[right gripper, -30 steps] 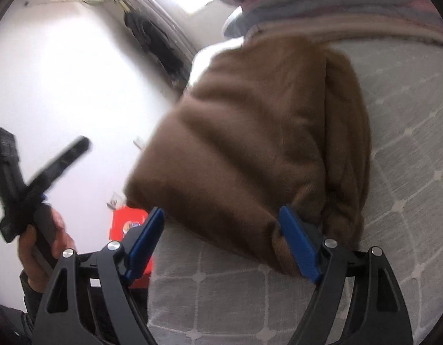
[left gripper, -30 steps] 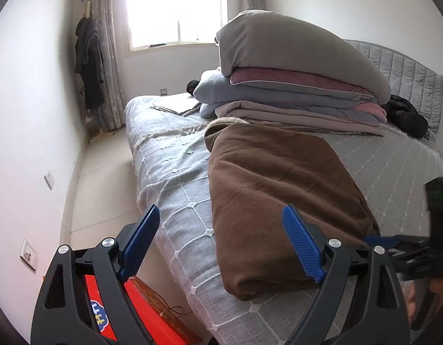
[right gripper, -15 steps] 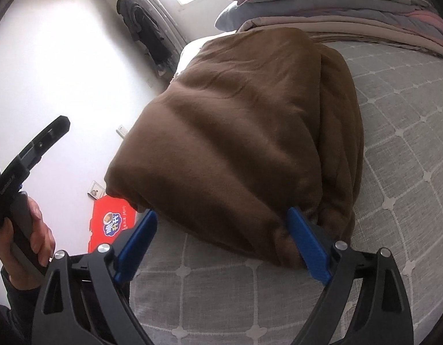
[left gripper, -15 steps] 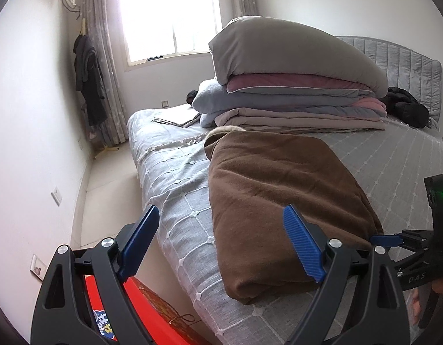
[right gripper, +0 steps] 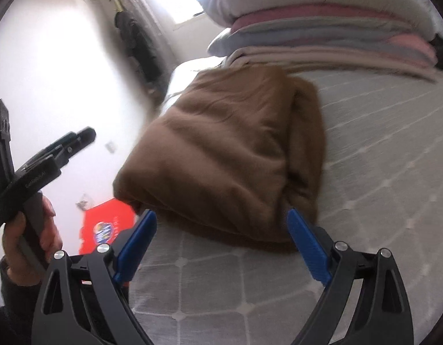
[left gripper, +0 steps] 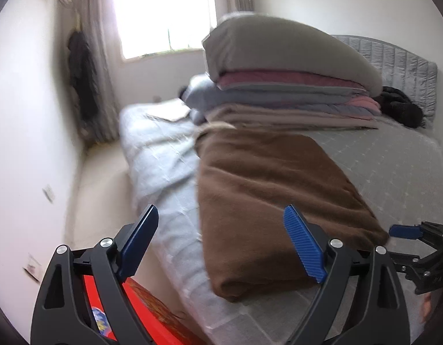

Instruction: Fold large clothes

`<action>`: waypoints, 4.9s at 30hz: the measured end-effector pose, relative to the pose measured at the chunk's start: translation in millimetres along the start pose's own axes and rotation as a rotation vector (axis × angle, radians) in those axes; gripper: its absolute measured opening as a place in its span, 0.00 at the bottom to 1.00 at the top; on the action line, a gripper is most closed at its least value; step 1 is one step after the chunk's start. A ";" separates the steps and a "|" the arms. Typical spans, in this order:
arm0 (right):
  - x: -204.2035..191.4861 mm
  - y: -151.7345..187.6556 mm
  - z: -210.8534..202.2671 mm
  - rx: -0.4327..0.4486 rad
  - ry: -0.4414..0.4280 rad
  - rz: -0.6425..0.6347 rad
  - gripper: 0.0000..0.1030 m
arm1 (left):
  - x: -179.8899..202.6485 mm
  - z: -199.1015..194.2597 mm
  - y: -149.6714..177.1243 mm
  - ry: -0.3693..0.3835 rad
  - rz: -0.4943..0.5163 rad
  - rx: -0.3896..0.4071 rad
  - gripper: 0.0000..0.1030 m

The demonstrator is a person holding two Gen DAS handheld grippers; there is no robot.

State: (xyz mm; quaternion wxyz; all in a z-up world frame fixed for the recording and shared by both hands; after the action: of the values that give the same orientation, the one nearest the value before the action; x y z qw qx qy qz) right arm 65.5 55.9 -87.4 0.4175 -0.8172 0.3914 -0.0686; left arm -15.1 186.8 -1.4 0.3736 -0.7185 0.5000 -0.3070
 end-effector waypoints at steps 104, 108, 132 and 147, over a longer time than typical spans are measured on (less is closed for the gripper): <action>-42.7 -25.0 -30.1 0.017 0.324 -0.005 0.93 | -6.6 2.6 42.2 -0.006 -0.129 -0.168 0.93; -42.6 -24.9 -30.1 0.017 0.325 -0.004 0.93 | -5.0 4.0 43.0 -0.005 -0.126 -0.173 0.93; -44.0 -25.1 -28.5 0.010 0.317 -0.006 0.93 | -4.7 7.4 46.8 0.036 -0.165 -0.202 0.93; -32.6 -19.4 -32.8 0.009 0.309 0.018 0.93 | -10.5 -0.5 38.9 0.027 -0.182 -0.099 0.93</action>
State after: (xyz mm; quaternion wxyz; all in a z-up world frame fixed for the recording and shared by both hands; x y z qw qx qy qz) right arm 40.1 64.8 -45.0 0.3564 -0.7914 0.4582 -0.1916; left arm -37.8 188.0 -34.6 0.3014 -0.7743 0.4522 -0.3241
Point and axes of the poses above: each gripper's, at about its wrist camera, not at the fingertips, and z roughly the way its jaws point, x to its right, y to its underside, the point moved 9 cm from there along z, roughly the way its jaws point, and after that the axes turned 10 degrees about -z, right-handed, at the moved point
